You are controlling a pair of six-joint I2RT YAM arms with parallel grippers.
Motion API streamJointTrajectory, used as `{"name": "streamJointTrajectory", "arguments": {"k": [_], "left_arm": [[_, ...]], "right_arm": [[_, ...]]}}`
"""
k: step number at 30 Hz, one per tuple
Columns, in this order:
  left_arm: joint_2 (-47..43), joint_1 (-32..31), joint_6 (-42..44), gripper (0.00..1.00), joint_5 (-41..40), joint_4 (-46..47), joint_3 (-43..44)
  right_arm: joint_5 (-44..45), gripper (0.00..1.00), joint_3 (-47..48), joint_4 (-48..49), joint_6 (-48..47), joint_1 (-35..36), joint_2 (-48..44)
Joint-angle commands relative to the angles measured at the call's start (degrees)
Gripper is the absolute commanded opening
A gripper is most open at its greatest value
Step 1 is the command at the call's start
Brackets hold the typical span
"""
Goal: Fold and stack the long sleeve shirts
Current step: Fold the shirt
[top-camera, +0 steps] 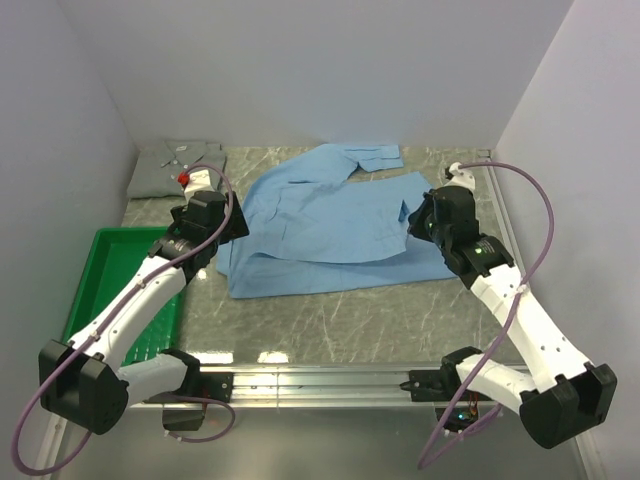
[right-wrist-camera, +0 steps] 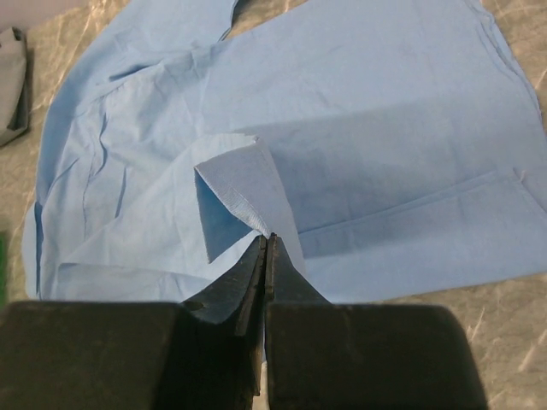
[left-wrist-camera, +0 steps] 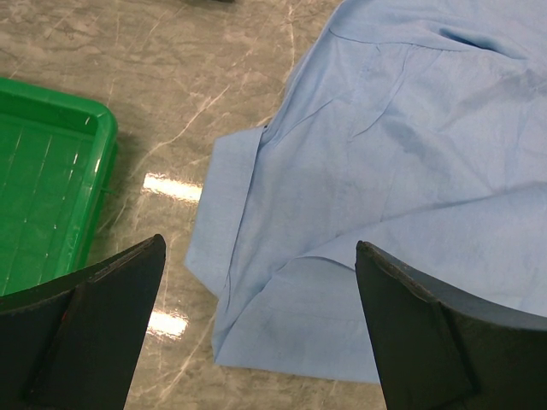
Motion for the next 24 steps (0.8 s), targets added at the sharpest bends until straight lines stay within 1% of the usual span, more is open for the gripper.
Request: {"name": "streamJointTrajectory", "arguments": {"k": [1,6,10,18,24], "left_arm": [[0.1,-0.1,-1.0,0.99,-0.8,-0.3,0.9],[0.7,-0.1,-1.2,0.99,-0.2,-0.4,0.9],[0.7,-0.1,-1.4,0.99,0.1,-0.6,1.0],[0.8,-0.1,-2.0,0.99,-0.5,-1.4,1.0],[0.7,-0.1,-1.9,0.99,-0.8,-1.5,1.0]], "right_arm": [[-0.8,0.0,0.8,0.6,-0.2,-0.8,-2.2],[-3.7,0.0,4.8,-1.8,-0.5,-0.9,-3.3],[-3.2,0.0,5.5,-2.6,-1.3,-0.8,-4.4],[2.0,0.0,1.7,-4.2,-0.6,-2.4,-5.8],[2.5,0.0,-2.7,-2.3,0.1,-5.0,-5.6]]}}
